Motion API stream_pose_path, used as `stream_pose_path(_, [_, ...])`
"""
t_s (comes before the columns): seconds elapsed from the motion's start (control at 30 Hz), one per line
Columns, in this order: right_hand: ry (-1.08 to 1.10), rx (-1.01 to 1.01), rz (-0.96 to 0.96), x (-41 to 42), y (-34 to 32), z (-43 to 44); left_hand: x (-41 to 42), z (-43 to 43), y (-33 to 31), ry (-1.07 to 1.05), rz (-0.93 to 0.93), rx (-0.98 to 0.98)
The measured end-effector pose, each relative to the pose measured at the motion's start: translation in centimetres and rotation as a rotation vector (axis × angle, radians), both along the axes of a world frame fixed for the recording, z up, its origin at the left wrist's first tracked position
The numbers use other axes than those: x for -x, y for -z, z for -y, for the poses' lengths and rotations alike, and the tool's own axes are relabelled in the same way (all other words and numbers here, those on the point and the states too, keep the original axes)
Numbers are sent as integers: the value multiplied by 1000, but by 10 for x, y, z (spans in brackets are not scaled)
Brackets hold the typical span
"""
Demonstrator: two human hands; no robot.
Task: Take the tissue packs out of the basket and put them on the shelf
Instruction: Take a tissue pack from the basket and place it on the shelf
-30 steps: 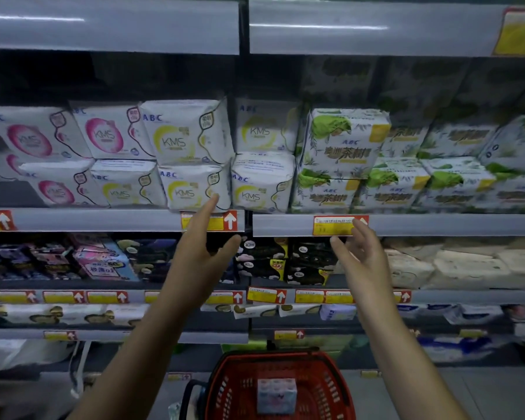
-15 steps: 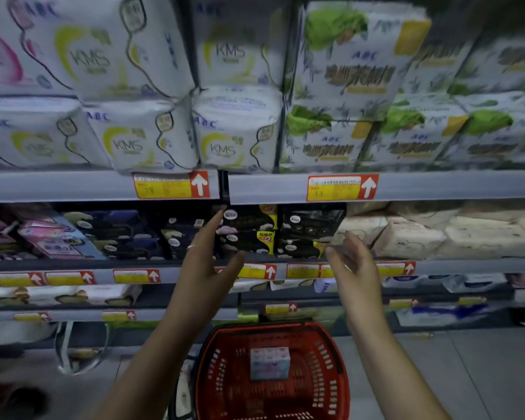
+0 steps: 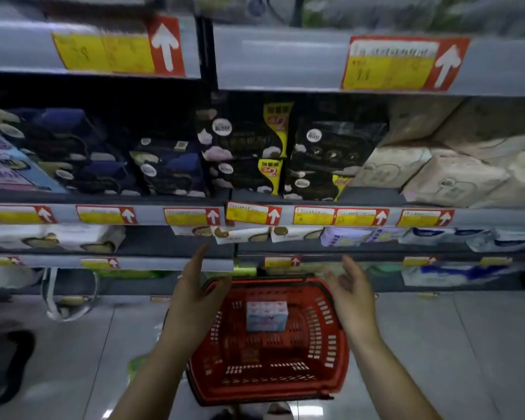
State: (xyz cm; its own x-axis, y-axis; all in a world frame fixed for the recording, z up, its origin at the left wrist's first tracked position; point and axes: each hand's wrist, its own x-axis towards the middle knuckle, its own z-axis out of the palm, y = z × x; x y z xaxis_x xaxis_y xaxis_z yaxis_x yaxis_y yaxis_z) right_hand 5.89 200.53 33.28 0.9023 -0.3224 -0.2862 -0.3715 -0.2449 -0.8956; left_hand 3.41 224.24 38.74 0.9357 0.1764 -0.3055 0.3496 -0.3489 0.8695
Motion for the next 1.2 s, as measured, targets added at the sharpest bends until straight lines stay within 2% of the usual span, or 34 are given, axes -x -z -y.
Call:
stream_pose_path(0.13, [-22,80,-88,17,66,3,4,3,67,-42,-104,-18])
stream_pose_path(0.3, [-170,253,-148,33,140,4,12,5,152,-13,-199,-65])
stream_pose_path(0.57, [-290,356,-274,43,263,8,28,-2,264,-27,-373,-96])
stream_pose_path(0.87, [-427,443,-436,61,384,16,36,-9,371,39,-397,-44])
stream_pose_path(0.97, [-520,464,-507,54,418,15,34,-4,405,40,-390,17])
stream_pose_path(1.03, [-590,459,-559,45,445,14,32,-1,424,71,-374,-10])
stream_pose_path(1.2, [-625,492,-502,13,494,2,26,2,475,246,-341,-45])
